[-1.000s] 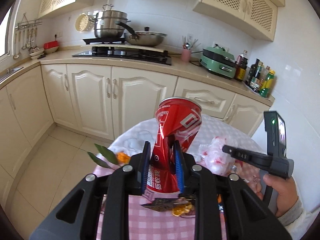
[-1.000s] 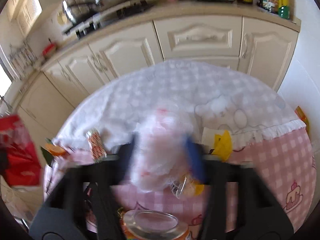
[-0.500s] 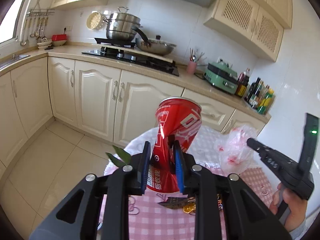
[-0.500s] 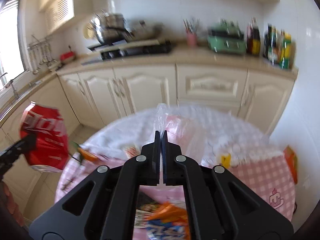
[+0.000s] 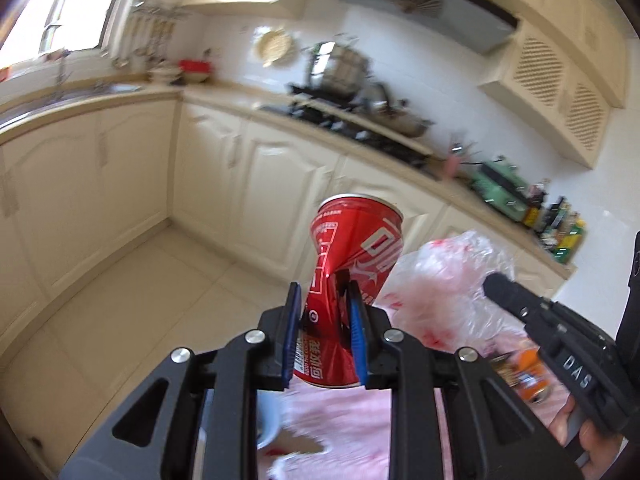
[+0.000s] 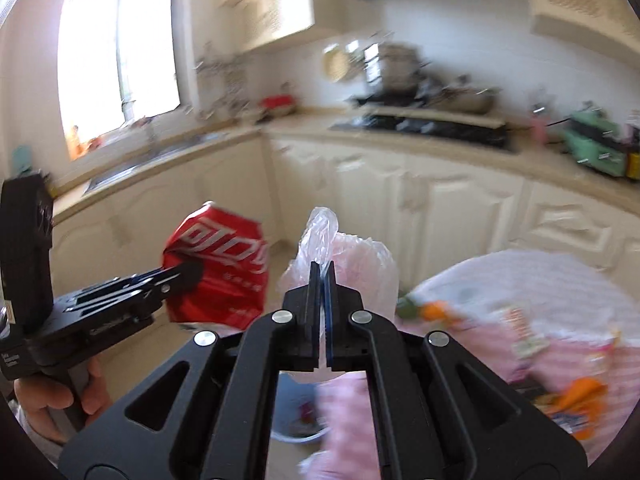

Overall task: Collect trash
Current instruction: 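Carry can and bag over the blue bucket and open both grippers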

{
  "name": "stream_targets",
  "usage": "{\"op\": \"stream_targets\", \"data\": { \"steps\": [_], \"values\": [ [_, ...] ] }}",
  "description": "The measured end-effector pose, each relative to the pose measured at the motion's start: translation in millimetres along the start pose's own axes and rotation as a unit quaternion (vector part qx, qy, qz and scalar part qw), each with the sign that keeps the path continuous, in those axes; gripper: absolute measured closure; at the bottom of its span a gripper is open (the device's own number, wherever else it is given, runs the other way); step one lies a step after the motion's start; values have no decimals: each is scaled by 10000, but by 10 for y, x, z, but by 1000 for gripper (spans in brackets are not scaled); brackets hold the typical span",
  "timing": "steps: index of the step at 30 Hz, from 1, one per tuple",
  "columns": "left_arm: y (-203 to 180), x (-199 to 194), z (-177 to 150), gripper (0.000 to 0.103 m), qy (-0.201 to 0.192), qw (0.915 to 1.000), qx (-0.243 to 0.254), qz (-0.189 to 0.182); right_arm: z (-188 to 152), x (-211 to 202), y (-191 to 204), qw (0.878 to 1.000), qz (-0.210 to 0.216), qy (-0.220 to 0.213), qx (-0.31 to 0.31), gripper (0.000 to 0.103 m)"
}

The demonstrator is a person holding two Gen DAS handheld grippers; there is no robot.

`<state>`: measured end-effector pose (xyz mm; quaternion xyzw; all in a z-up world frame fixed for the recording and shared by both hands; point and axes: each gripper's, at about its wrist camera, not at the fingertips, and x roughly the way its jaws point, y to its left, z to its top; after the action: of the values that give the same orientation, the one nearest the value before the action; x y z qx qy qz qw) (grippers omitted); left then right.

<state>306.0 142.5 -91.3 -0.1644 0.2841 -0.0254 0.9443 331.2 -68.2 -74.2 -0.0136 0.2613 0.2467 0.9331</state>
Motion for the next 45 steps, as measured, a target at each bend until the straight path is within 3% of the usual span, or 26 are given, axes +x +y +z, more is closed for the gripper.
{"op": "stream_targets", "data": {
  "steps": [4,8,13,19,23,25,27,28,40,45],
  "values": [
    [671,222,-190,81,449,9976,-401,328,-292,687,399,9977,291,608,-84,101],
    [1241,652,-461,81,986,9890,-818,734,-684,1506,566,9900,348,1369,27,101],
    [1694,1360,-827,81,1723,9744,-1120,915,-1177,2363,507,9766,183,2133,185,101],
    [1959,2054,-1278,81,2449,9564,-1283,942,-1632,3075,263,9596,88,2785,387,100],
    [1977,2297,-1433,81,2662,9497,-1339,964,-1765,3228,169,9557,-101,2927,308,99],
    [1953,2418,-1468,81,2745,9477,-1323,949,-1793,3256,131,9549,-319,2946,185,91],
    [1912,2495,-1488,81,2790,9467,-1303,945,-1818,3250,77,9552,-389,2929,185,63],
    [1893,2534,-1501,81,2817,9463,-1296,921,-1828,3246,46,9557,-366,2910,226,57],
    [1708,2656,-1472,81,2904,9465,-1109,869,-1826,3010,176,9557,-896,2789,-291,53],
    [1625,2594,-1401,81,2828,9499,-1049,818,-1809,2900,181,9571,-898,2737,-304,50]
  ]
}}
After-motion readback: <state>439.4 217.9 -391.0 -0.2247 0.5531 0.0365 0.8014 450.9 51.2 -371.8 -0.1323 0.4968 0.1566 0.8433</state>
